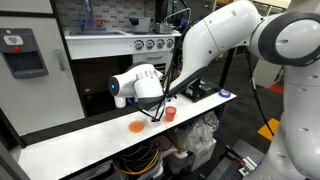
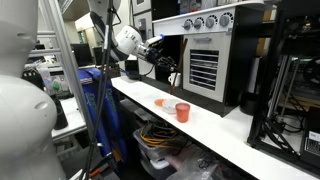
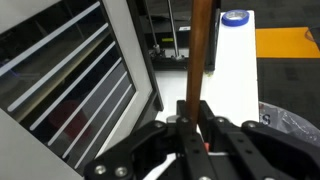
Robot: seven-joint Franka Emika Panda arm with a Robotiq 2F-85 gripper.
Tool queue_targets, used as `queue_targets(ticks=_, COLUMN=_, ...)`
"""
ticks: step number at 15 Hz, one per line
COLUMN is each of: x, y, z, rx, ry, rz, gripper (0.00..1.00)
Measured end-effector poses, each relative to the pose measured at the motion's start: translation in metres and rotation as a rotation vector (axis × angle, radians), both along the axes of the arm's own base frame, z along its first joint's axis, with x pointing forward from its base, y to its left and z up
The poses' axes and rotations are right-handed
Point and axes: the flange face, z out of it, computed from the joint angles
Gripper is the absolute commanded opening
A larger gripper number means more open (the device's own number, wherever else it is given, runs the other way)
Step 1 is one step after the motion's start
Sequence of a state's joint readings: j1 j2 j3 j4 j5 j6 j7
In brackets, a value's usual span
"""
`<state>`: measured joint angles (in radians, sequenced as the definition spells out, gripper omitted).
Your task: Use the wooden spoon to mix the contents of the white bowl
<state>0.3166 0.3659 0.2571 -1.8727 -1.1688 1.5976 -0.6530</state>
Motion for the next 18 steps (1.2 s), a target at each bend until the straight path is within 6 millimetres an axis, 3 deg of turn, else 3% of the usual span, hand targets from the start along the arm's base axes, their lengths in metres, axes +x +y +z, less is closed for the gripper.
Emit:
queue_targets(ticks=8, x=-0.002, y=0.001, z=-0.052, rx=-0.073, ry=0.066, rz=0.044, gripper=0.03)
queue_targets(ticks=18, x=-0.005, y=-0.002, z=-0.066, rx=-0.213, ry=0.158, rz=0.123, gripper=0.03)
